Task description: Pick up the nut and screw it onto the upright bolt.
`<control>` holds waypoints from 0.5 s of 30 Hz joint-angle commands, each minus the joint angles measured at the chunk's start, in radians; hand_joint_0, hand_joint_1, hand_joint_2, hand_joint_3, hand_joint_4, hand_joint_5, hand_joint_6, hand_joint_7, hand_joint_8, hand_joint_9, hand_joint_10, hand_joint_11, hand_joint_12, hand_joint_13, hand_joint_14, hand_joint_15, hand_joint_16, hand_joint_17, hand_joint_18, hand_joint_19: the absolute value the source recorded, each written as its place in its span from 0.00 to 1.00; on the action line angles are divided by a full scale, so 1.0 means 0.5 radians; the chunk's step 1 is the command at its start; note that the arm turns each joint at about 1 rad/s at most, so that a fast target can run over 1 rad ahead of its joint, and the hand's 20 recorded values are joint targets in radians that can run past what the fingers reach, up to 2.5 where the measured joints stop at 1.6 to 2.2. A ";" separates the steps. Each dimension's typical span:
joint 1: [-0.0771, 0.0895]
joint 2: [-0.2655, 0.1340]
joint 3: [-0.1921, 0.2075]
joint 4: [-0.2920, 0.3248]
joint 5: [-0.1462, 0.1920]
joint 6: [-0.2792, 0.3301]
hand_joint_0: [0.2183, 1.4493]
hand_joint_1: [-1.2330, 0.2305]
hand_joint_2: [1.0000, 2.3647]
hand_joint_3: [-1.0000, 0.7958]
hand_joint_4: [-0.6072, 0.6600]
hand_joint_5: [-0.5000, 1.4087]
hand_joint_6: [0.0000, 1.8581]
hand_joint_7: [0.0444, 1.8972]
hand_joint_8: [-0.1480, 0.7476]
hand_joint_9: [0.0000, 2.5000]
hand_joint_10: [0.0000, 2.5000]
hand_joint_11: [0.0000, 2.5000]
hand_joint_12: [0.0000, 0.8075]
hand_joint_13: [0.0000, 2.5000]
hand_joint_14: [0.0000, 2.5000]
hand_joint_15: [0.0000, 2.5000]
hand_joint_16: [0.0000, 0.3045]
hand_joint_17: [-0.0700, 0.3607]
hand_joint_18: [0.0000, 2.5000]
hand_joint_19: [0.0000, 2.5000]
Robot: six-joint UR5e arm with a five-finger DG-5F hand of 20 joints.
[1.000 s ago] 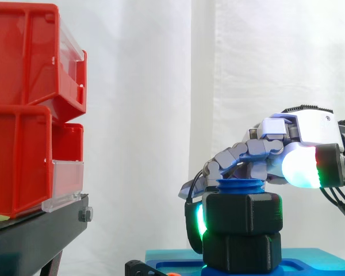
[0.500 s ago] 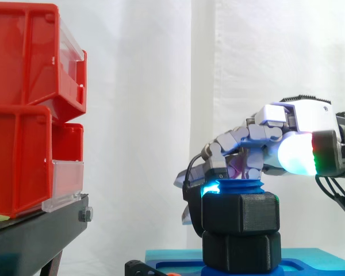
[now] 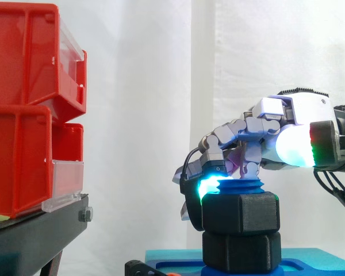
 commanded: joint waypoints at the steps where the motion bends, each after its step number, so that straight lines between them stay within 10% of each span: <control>1: -0.003 0.000 0.000 0.008 -0.003 0.003 0.18 0.62 0.00 0.28 0.64 0.24 0.27 0.51 0.49 0.55 0.00 0.09 0.44 0.31 0.00 0.04 0.14 0.38 0.14 0.06; 15: 0.006 -0.003 0.092 -0.056 -0.024 -0.003 0.17 0.58 0.00 0.28 0.61 0.18 0.27 0.36 0.47 0.37 0.00 0.03 0.47 0.23 0.00 0.04 0.16 0.41 0.10 0.07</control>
